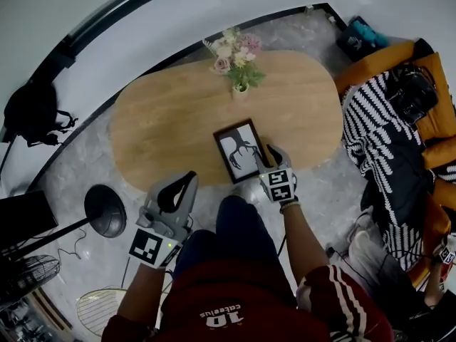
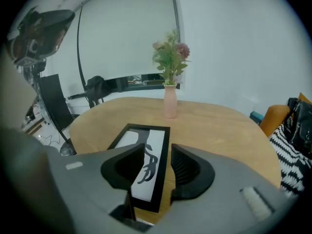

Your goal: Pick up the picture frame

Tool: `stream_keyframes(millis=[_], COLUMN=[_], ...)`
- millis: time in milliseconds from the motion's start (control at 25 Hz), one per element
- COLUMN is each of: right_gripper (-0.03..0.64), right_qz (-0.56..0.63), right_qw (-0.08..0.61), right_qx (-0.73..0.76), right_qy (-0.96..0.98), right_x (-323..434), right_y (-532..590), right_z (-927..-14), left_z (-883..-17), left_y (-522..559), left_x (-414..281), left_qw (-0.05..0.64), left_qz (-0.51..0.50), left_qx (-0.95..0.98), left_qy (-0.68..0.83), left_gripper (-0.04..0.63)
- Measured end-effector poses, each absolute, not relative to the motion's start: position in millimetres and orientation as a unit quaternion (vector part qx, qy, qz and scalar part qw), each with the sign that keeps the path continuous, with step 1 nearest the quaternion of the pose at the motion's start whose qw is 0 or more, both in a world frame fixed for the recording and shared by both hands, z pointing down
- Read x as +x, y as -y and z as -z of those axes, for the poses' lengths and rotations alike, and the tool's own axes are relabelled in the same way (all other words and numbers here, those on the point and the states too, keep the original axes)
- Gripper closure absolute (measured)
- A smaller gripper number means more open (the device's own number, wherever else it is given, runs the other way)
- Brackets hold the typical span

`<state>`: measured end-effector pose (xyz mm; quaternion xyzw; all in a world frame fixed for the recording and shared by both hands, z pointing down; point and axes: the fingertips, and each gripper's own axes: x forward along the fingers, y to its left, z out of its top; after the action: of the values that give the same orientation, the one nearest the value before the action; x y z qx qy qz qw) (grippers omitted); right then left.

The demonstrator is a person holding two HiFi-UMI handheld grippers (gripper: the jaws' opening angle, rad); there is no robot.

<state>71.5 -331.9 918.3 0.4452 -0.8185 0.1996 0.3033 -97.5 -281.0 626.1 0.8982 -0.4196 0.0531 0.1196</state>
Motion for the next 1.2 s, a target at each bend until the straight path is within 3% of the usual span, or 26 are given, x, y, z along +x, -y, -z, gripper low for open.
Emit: stream_keyframes(millis=[280,480,600,760,920,1200], right_gripper=[0.482,0.492,0.493,0.541,0.548,0.555], right_qz=[-0.215,-0.273,-0.279,-0.286,-0.337,-0.321], right_qw=[0.339,0.319,0.324,0.341,0.313,0.317], right_qx=[0.464,0.468,0.469,0.455,0.449,0.441], right_qy=[0.790,0.777,0.773,0.772,0.766,0.776], right_x=[81.7,84.7,83.3,77.9,84.1,82.2], right_y=[338.2,336.3,336.3,335.1,337.3,337.8], right_z=[-964.4,-975.4,-976.8,-977.9,-982.3,-979.0], left_z=[-657.1,-661.9,-661.0,-658.0,-654.4,-640.6], left_y=[262.6,244.6,241.8,243.4,243.2,242.7], left_x=[-98.6,-90.1,-91.1,-92.6,-91.9,-94.0], left_qw=[0.133,0.123,0.140,0.153,0.153,0.159], left_qz=[-0.092,-0.134,-0.133,-0.124,-0.119,-0.116], left_qx=[0.897,0.902,0.898,0.896,0.895,0.886], left_qy=[0.412,0.391,0.395,0.399,0.403,0.419], left_gripper=[0.592,0.592,0.592,0.592,0.592,0.592])
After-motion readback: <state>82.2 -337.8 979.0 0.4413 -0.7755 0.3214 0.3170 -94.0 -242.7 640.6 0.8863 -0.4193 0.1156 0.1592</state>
